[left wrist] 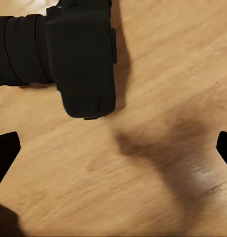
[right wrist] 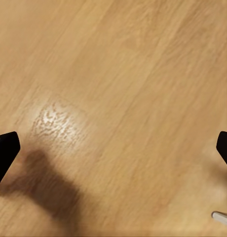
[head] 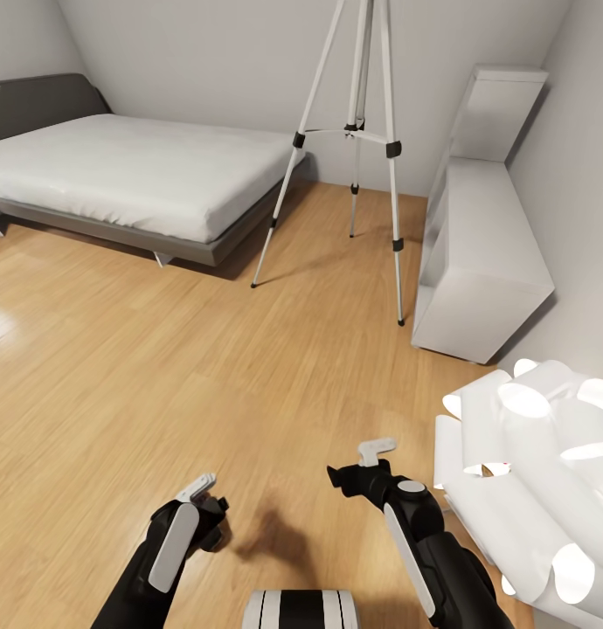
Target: Attach the digital camera to the camera tripod in the bedroom.
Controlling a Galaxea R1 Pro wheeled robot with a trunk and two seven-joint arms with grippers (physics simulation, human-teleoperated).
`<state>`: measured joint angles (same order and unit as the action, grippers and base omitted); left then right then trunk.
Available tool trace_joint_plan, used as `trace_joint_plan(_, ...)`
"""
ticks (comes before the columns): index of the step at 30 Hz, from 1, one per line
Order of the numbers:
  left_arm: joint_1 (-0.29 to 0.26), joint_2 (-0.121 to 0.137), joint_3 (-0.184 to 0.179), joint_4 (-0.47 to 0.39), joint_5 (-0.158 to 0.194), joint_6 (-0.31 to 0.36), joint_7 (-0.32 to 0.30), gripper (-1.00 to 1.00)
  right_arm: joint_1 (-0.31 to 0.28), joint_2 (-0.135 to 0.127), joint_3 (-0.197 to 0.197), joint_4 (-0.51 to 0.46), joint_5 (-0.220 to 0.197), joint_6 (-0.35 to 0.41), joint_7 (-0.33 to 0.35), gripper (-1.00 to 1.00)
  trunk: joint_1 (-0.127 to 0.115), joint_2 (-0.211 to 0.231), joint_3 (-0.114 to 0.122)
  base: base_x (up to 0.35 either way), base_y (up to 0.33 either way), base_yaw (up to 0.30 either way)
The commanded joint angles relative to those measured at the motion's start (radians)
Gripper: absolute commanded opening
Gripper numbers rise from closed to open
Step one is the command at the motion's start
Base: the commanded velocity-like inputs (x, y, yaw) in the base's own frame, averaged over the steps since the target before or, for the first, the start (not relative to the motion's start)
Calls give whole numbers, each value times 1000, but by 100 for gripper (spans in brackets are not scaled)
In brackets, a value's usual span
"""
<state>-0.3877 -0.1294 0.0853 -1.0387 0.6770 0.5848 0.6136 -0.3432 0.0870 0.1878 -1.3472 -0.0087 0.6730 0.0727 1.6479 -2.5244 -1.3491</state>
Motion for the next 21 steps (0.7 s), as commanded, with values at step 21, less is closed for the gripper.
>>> trace_joint_plan(21, 0, 7, -9, 44, 8, -84, 21, 100, 0, -5, -4, 5, -1, 6, 2, 100, 0, 0, -1, 0, 0, 0)
